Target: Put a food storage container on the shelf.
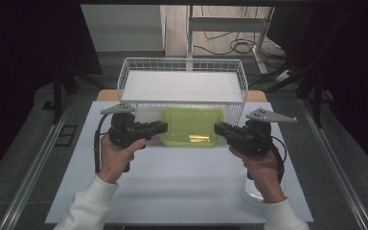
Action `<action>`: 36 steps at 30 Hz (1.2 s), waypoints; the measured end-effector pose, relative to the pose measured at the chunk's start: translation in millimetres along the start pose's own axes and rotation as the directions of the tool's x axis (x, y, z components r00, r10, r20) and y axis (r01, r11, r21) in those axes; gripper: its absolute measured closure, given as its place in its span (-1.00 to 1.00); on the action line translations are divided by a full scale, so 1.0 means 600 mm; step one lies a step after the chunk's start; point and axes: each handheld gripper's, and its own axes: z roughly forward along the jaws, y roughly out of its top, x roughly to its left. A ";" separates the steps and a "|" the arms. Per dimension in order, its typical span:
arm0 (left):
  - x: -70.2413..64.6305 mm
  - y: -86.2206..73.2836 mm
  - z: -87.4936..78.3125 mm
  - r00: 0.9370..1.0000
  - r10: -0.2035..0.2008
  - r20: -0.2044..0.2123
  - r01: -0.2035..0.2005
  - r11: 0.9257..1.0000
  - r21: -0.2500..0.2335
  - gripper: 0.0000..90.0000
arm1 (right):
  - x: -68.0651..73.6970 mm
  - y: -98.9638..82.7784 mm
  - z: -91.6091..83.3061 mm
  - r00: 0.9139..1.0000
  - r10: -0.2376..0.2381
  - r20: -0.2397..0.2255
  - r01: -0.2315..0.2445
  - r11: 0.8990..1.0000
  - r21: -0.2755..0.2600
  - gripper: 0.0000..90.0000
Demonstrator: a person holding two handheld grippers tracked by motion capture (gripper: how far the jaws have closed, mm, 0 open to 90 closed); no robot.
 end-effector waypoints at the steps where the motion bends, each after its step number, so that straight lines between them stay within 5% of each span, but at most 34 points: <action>1: -0.001 0.007 0.000 1.000 0.002 0.002 -0.002 1.000 0.003 0.77 | -0.001 0.008 -0.001 1.000 -0.001 0.003 0.001 1.000 0.006 0.74; 19: 0.019 0.060 0.011 1.000 -0.021 -0.015 0.021 1.000 -0.004 0.77 | -0.027 0.066 0.018 1.000 0.002 -0.006 -0.001 1.000 0.022 0.74; 36: 0.096 0.126 0.041 0.996 -0.083 -0.019 0.084 0.996 0.030 0.77 | -0.078 0.125 0.087 0.998 0.065 -0.020 -0.064 0.998 0.028 0.75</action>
